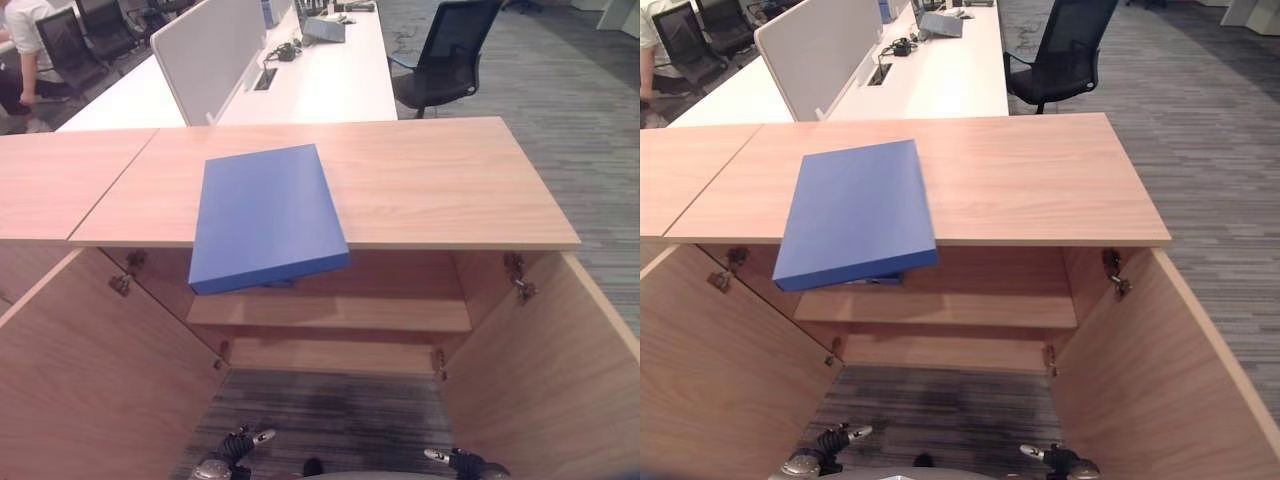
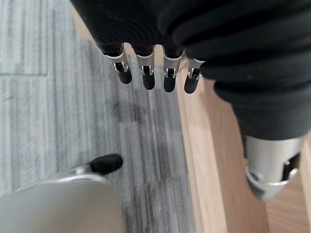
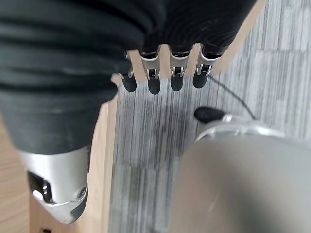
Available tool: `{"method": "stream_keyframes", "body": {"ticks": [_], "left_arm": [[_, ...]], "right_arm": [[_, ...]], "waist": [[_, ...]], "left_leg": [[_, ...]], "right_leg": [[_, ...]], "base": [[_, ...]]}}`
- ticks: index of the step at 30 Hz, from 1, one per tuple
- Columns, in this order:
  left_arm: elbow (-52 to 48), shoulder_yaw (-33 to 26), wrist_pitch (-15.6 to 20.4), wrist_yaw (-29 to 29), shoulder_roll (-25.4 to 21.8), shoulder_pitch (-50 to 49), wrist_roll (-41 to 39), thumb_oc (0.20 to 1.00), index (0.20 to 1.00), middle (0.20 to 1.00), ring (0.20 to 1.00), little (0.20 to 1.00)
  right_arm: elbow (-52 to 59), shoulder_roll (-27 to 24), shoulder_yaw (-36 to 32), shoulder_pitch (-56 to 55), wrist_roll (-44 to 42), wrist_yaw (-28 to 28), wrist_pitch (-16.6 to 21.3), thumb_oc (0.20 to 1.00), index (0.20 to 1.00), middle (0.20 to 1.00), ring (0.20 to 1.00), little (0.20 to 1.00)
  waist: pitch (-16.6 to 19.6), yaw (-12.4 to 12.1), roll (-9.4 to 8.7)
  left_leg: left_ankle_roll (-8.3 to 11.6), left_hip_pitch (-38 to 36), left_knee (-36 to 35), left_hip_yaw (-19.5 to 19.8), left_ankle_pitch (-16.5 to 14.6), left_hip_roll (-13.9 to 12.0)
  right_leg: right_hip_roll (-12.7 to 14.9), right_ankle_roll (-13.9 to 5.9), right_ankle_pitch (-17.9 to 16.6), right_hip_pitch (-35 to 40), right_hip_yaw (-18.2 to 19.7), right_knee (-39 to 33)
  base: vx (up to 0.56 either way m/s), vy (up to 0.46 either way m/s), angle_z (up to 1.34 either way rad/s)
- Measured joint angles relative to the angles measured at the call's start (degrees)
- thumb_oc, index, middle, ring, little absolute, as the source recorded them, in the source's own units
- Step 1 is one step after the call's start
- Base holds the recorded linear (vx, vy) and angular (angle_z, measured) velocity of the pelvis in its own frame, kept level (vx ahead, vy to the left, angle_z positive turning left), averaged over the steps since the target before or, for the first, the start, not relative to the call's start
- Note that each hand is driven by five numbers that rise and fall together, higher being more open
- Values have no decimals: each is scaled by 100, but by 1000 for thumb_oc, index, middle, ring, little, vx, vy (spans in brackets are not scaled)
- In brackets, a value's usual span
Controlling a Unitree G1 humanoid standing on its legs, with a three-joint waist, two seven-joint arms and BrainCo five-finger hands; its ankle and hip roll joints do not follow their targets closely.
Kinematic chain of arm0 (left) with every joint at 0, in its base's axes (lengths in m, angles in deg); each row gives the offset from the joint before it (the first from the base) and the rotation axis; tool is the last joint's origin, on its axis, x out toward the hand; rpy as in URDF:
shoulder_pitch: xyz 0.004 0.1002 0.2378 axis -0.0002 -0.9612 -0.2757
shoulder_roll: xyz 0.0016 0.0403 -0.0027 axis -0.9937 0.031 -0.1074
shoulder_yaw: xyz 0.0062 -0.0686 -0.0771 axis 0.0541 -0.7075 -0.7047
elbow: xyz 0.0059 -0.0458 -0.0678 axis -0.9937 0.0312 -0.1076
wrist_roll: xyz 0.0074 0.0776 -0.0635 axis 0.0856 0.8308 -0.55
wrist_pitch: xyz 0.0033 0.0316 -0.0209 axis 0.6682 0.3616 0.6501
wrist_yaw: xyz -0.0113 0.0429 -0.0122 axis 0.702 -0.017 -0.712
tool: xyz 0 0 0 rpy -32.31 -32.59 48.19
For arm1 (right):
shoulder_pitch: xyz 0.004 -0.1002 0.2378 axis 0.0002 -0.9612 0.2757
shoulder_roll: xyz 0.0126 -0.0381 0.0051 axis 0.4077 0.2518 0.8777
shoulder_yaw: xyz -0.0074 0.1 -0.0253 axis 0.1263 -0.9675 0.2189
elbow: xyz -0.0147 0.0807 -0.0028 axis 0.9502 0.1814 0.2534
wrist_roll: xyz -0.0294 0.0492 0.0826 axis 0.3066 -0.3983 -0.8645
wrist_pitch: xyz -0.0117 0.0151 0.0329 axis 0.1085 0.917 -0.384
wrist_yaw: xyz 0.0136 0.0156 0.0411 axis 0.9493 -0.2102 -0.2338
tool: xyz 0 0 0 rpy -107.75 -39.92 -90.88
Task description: Put the empty folder in the office cabinet
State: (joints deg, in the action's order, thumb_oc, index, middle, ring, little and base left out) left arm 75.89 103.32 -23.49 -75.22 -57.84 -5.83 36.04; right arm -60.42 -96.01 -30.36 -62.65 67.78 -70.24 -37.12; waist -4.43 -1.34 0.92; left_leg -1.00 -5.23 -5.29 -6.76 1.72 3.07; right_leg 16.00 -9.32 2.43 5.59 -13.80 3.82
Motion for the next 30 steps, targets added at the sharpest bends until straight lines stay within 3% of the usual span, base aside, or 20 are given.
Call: {"method": "stream_keyframes", "body": {"ticks": [3,4,7,8,9,10,11,12,13,14,16,18,22,30], "left_arm": [[-499,-43,-4,-11,-98,-149,-79,1000,1000,1000,1000,1000],[-1141,-214,-41,-34,-179,-370,-106,1000,1000,1000,1000,1000],[-1507,-301,-72,-98,-293,-467,-153,1000,1000,1000,1000,1000],[-2493,-558,-191,-199,-346,-901,-221,1000,1000,1000,1000,1000],[-3039,-671,-108,-266,-409,-1079,-244,1000,1000,1000,1000,1000],[-3203,-697,-61,-318,-475,-1126,-248,1000,1000,1000,1000,1000],[-3425,-823,-80,-357,-490,-1188,-273,1000,1000,1000,1000,1000],[-3937,-1134,-52,-491,-382,-1395,-332,1000,1000,1000,1000,1000],[-3981,-1140,-35,-549,-385,-1405,-438,1000,1000,1000,1000,1000],[-4628,-1426,-135,-598,-321,-1711,-580,1000,1000,1000,1000,1000],[-5670,-1713,-132,-675,-315,-2096,-689,1000,1000,1000,1000,1000],[-6506,-2201,17,-898,-250,-2191,-705,1000,1000,1000,1000,1000],[-6614,-2634,73,-1394,-92,-1894,-707,1000,1000,1000,1000,1000],[-7512,-2935,281,-2551,-300,-1387,438,1000,1000,1000,1000,1000]], "right_arm": [[-4,2,-66,7,-7,-20,-2,1000,1000,1000,1000,1000],[-2,30,-194,2,-11,-42,-10,1000,1000,1000,1000,1000],[16,48,-196,-36,-25,-56,-17,1000,1000,1000,1000,1000],[182,89,-198,-58,-157,-77,-6,1000,1000,1000,1000,1000],[260,95,-212,-63,-280,-77,7,1000,1000,1000,1000,1000],[272,97,-213,-96,-362,-84,-14,1000,1000,1000,1000,1000],[250,124,-219,-120,-492,-123,-23,1000,1000,1000,1000,1000],[249,172,-234,-152,-695,-176,-27,1000,1000,1000,1000,1000],[253,181,-224,-147,-696,-177,-27,1000,1000,1000,1000,1000],[290,201,-227,-85,-887,-169,-127,1000,1000,1000,1000,1000],[476,224,-254,-285,-1038,-164,-130,1000,1000,1000,1000,1000],[436,290,-452,-408,-1205,-170,-139,1000,1000,1000,1000,1000],[431,303,-448,-533,-1363,-164,-138,1000,1000,1000,1000,1000],[346,435,-462,-680,-1588,-254,-73,1000,1000,1000,1000,1000]], "waist": [[-50,-108,-24],[-95,-159,-18],[-146,-226,-25],[-223,-165,2],[-231,-149,-13],[-222,-182,-34],[-202,-226,-58],[-161,-247,-62],[-128,-276,-68],[-138,-320,-9],[-140,-348,-4],[-132,-473,-6],[64,-530,12],[272,-547,-337]], "left_leg": [[-30,-11,-2,-135,-2,68],[-60,-22,-44,-175,-11,57],[-131,-127,-22,-139,-41,79],[-166,-105,-35,-117,-26,9],[-140,-64,-38,-64,-7,-81],[-117,-47,-34,-44,11,-123],[-60,-21,-49,17,6,-169],[-1,-10,-42,67,24,-251],[8,8,3,88,71,-314],[113,29,7,80,143,-424],[118,-7,9,109,146,-471],[141,-109,9,104,128,-486],[230,-173,7,109,67,-500],[240,-144,2,90,58,-475]], "right_leg": [[92,-29,-13,-102,-179,141],[153,-36,-14,-151,-441,295],[149,-36,45,-166,-484,458],[44,-1,315,-374,-259,745],[-202,10,361,-485,12,779],[-327,43,352,-567,-112,794],[-412,212,373,-542,-141,753],[-558,191,358,-440,-162,512],[-621,228,322,-446,-205,438],[-756,297,140,-301,-272,64],[-913,371,-94,-24,-294,-391],[-987,343,-233,258,-313,-808],[-1008,347,-260,364,-330,-914],[-974,298,-253,322,-288,-884]], "base": [[7,142,-23],[2,85,-8],[10,43,-5],[-3,-25,7],[14,-57,16],[15,-48,29],[28,-83,22],[30,-67,18],[61,-107,6],[84,-85,2],[84,-81,2],[72,-69,-1],[46,-57,1],[17,-43,-2]]}}
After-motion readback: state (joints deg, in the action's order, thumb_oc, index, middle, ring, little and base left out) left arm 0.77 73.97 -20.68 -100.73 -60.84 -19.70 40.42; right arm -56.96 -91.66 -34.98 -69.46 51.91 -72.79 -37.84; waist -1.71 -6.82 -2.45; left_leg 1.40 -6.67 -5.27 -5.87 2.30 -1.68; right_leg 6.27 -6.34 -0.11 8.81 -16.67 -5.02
